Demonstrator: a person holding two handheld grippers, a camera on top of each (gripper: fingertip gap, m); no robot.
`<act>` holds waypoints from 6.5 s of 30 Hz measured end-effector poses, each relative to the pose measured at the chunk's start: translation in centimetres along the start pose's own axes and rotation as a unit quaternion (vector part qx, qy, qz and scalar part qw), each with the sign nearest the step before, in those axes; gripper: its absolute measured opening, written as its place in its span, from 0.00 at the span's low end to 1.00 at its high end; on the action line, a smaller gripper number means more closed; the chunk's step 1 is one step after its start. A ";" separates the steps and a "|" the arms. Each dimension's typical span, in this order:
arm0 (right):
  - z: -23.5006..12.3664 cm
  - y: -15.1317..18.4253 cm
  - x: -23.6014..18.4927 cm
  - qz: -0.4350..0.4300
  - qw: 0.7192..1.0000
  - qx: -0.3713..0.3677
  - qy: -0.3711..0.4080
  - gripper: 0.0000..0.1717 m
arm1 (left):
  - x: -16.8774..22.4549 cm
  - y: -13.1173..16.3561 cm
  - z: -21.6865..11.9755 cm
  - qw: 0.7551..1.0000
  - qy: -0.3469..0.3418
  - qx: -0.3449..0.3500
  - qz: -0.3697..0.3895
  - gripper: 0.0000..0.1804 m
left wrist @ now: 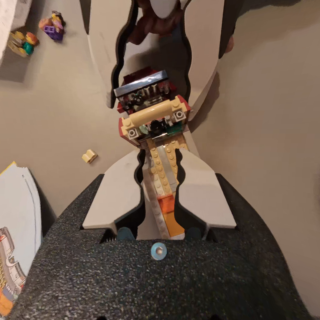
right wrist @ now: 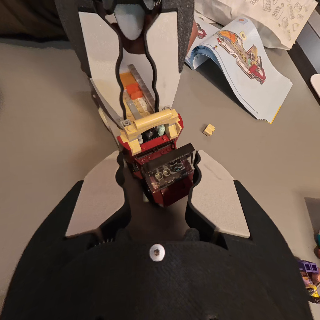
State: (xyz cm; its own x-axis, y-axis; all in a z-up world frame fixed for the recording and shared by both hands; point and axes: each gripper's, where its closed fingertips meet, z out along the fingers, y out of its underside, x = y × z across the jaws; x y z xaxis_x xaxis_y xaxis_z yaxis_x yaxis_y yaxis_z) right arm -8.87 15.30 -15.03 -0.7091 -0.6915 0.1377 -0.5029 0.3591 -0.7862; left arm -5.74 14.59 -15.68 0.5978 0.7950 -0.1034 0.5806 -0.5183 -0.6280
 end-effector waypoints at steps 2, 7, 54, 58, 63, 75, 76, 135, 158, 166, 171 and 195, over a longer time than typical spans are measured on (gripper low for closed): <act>0.0 0.2 0.1 -0.004 1.000 0.000 0.004 0.46 | -0.3 -0.2 -0.1 1.000 -0.016 0.014 0.004 0.16; 0.1 0.4 0.0 -0.016 1.000 -0.004 0.011 0.45 | 0.4 -0.4 0.3 1.000 0.005 0.024 -0.013 0.06; 0.9 0.8 -0.7 -0.028 0.999 -0.034 0.013 0.45 | 0.7 0.2 0.0 1.000 -0.013 0.004 0.000 0.05; 0.9 0.8 -0.9 -0.030 0.999 -0.033 0.007 0.45 | 0.6 0.1 0.0 0.999 0.005 0.026 -0.025 0.00; 0.9 0.8 -0.9 -0.030 0.999 -0.033 0.010 0.45 | 0.4 0.2 -0.1 0.999 0.007 0.036 -0.034 0.01; 0.9 0.9 -0.6 -0.028 0.999 -0.034 0.018 0.44 | 0.8 0.9 -1.0 1.000 0.004 0.015 0.002 0.07; 0.9 0.9 -0.6 -0.028 0.999 -0.034 0.019 0.44 | 0.8 0.9 -1.0 1.000 0.004 0.015 0.000 0.07; 0.4 1.4 -0.7 -0.024 0.998 -0.059 0.028 0.45 | 1.2 0.8 -0.8 0.996 0.027 0.022 -0.085 0.00; 0.1 1.6 0.0 -0.016 0.997 -0.065 0.047 0.44 | -1.9 3.6 -4.9 0.992 -0.030 0.029 -0.117 0.05; -0.7 2.4 1.4 -0.002 0.994 -0.082 0.078 0.44 | -5.4 3.4 -6.8 0.980 -0.115 0.076 -0.143 0.12; -1.8 3.0 2.4 -0.013 0.988 -0.108 0.109 0.43 | -8.6 3.5 -9.7 0.956 -0.199 0.132 -0.172 0.17; 6.6 -7.9 -11.5 0.101 0.989 0.012 -0.111 0.22 | -8.6 22.1 -17.7 0.873 -0.265 0.033 -0.409 0.42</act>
State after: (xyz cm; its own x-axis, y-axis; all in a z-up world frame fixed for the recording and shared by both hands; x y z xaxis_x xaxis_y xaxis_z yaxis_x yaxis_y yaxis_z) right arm 6.55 16.29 -14.39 -0.6667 -0.7285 -0.1575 -0.3477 0.4909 -0.7988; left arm 11.71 -9.26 -15.03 -0.3515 0.9337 0.0681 0.6497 0.2957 -0.7003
